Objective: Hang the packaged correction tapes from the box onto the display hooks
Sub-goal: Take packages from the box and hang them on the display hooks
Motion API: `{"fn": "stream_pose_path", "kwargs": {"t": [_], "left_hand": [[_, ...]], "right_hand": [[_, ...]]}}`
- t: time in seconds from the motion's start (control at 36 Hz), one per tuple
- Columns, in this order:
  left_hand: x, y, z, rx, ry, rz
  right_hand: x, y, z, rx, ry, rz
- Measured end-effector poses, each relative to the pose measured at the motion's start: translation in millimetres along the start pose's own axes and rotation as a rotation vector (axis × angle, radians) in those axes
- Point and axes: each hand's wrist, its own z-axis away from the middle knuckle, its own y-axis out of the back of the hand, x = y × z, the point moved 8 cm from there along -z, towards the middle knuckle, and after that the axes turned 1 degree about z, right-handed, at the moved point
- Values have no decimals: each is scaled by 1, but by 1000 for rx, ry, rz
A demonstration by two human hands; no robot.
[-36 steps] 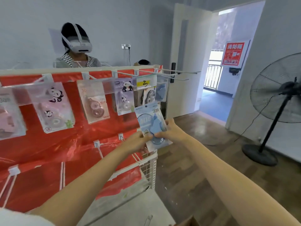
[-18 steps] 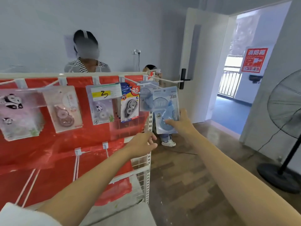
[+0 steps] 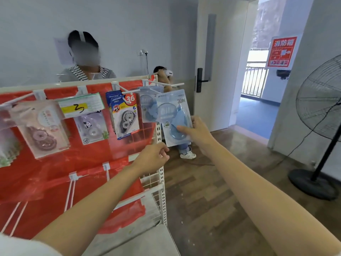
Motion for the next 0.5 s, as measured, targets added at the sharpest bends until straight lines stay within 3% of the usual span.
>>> {"fn": "stream_pose_path", "kwargs": {"t": [0.17, 0.36, 0.5], "left_hand": [[-6, 1, -5, -12, 8, -45], [-30, 21, -4, 17, 50, -141], [-54, 38, 5, 26, 85, -236]], "right_hand": [[5, -10, -10, -55, -26, 11], [-2, -33, -29, -78, 11, 288], [2, -54, -55, -78, -57, 203]]}}
